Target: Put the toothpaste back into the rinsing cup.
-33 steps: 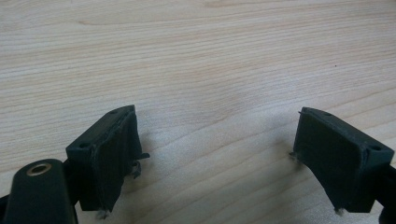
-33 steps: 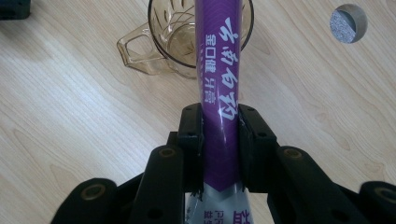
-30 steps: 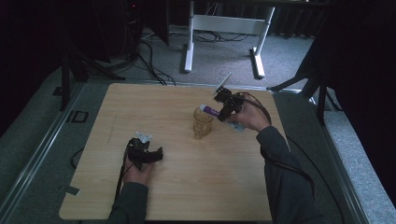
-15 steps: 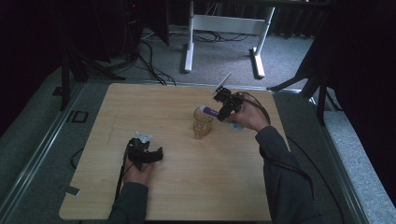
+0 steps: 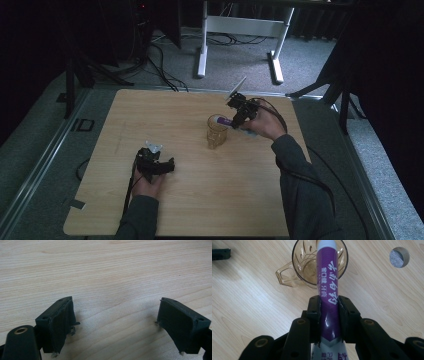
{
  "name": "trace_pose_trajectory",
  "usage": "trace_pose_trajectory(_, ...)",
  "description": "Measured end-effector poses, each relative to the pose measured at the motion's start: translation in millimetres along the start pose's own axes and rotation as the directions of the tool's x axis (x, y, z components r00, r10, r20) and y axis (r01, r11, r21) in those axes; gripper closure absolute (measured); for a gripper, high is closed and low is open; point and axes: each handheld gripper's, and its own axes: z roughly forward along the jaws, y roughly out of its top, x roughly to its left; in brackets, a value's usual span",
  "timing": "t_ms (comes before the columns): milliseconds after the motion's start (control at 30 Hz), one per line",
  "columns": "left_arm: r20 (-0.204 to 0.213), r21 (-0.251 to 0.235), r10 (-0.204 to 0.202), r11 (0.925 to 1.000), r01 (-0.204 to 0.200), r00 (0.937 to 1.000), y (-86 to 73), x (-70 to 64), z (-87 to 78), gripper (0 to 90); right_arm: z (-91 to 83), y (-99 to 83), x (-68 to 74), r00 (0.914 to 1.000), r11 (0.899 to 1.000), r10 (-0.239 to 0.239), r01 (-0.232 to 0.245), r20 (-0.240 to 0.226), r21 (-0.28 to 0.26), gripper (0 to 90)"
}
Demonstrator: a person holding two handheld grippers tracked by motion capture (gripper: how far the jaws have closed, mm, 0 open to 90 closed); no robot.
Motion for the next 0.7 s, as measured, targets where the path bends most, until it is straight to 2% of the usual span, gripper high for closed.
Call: trace_pose_trajectory(700, 0.000, 0.000, 0.000, 1.0000, 0.000, 1.0000, 0.0, 0.0, 0.0, 14.0, 1.6, 14.3, 3.7, 0.9999, 1.000, -0.016, 0.016, 0.001, 0.015, 73.1)
